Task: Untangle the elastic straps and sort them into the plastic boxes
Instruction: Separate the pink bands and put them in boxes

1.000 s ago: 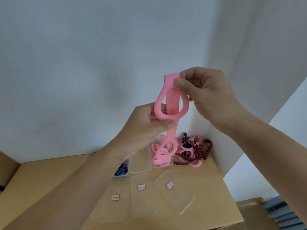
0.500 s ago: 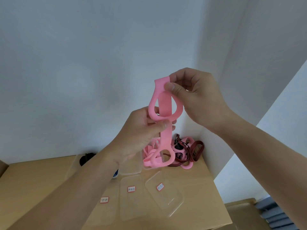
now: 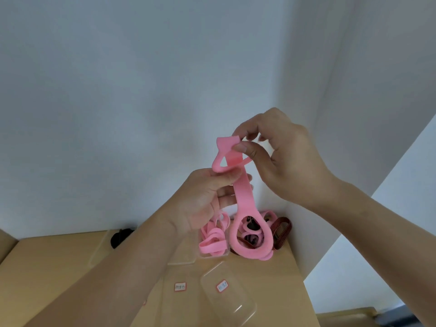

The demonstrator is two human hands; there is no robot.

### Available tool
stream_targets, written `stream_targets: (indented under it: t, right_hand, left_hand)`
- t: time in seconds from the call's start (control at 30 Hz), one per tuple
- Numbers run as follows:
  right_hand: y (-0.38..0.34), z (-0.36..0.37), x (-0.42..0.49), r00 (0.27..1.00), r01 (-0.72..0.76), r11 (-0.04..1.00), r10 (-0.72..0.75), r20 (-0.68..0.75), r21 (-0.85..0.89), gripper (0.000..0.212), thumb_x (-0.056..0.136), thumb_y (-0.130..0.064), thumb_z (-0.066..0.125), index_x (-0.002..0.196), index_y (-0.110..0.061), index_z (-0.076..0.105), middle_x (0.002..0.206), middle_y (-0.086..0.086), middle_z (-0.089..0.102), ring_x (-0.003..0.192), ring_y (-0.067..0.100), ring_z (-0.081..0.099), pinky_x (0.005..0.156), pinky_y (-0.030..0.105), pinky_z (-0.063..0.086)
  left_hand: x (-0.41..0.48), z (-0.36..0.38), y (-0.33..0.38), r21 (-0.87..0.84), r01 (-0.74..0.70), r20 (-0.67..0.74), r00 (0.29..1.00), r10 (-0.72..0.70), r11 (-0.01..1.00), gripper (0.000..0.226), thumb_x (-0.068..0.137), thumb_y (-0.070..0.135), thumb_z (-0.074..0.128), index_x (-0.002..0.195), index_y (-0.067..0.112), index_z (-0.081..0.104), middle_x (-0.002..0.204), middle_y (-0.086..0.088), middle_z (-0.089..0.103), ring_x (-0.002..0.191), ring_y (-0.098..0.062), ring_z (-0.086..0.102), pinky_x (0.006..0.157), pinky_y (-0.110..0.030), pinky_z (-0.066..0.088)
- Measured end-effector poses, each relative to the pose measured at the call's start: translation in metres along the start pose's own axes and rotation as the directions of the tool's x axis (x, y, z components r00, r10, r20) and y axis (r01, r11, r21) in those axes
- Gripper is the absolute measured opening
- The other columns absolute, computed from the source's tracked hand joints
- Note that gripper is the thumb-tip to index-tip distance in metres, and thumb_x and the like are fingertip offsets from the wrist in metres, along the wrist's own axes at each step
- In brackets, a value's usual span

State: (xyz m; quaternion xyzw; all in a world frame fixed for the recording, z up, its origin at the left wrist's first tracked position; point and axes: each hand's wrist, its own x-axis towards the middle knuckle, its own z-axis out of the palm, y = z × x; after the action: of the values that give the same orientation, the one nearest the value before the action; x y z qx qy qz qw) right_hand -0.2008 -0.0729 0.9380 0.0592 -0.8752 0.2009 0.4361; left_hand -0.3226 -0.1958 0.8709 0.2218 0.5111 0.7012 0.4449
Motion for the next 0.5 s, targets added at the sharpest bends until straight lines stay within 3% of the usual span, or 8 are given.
stream_targets:
  t: [0.13, 0.2, 0.27, 0.37, 0.5]
  right_hand:
    - [0.015, 0.0, -0.012, 0.934, 0.356, 0.913, -0.347, 0.082, -0.199, 0.009, 0.088, 0.006, 0.068, 0.093, 0.0, 0.071, 0.092, 0.007, 0.071, 0.077, 0.034, 0.06, 0.065, 0.047, 0.048]
    - [0.025, 0.003, -0.024, 0.887, 0.461, 0.845, -0.439, 0.14, -0.27, 0.012, 0.087, 0.008, 0.068, 0.095, -0.001, 0.069, 0.099, 0.01, 0.072, 0.08, 0.034, 0.06, 0.065, 0.047, 0.047]
    - [0.036, 0.004, -0.036, 0.868, 0.496, 0.814, -0.467, 0.168, -0.303, 0.019, 0.088, 0.009, 0.065, 0.1, -0.005, 0.063, 0.105, 0.009, 0.071, 0.083, 0.033, 0.061, 0.066, 0.046, 0.047]
    - [0.049, 0.003, -0.043, 0.869, 0.493, 0.801, -0.471, 0.149, -0.34, 0.022, 0.089, 0.007, 0.063, 0.104, -0.008, 0.058, 0.109, 0.007, 0.071, 0.087, 0.032, 0.06, 0.067, 0.045, 0.047]
    - [0.057, -0.004, -0.045, 0.865, 0.498, 0.78, -0.477, 0.155, -0.38, 0.015, 0.099, 0.002, 0.052, 0.105, -0.01, 0.059, 0.108, 0.005, 0.073, 0.088, 0.029, 0.057, 0.066, 0.042, 0.044]
  left_hand:
    - [0.013, -0.002, 0.015, -0.091, 0.042, 0.071, 0.997, -0.035, 0.995, 0.013, 0.08, 0.009, 0.072, 0.087, 0.011, 0.083, 0.092, -0.009, 0.077, 0.082, -0.019, 0.076, 0.076, -0.03, 0.062]
    - [0.018, -0.002, 0.022, -0.102, 0.061, 0.121, 0.991, -0.049, 0.993, 0.03, 0.09, 0.0, 0.057, 0.092, 0.013, 0.083, 0.088, -0.005, 0.076, 0.078, -0.016, 0.073, 0.074, -0.031, 0.062]
    - [0.022, 0.002, 0.027, -0.091, 0.091, 0.134, 0.988, -0.079, 0.992, 0.037, 0.097, -0.003, 0.047, 0.096, 0.011, 0.082, 0.086, -0.005, 0.074, 0.074, -0.017, 0.071, 0.068, -0.029, 0.061]
    - [0.025, 0.01, 0.031, -0.058, 0.122, 0.105, 0.988, -0.116, 0.991, 0.027, 0.087, -0.001, 0.057, 0.082, 0.009, 0.081, 0.081, -0.006, 0.074, 0.067, -0.017, 0.071, 0.062, -0.028, 0.059]
    - [0.026, 0.011, 0.038, 0.008, 0.146, 0.108, 0.983, -0.146, 0.989, 0.021, 0.079, 0.0, 0.063, 0.094, 0.006, 0.076, 0.086, -0.006, 0.069, 0.074, -0.02, 0.068, 0.075, -0.036, 0.06]
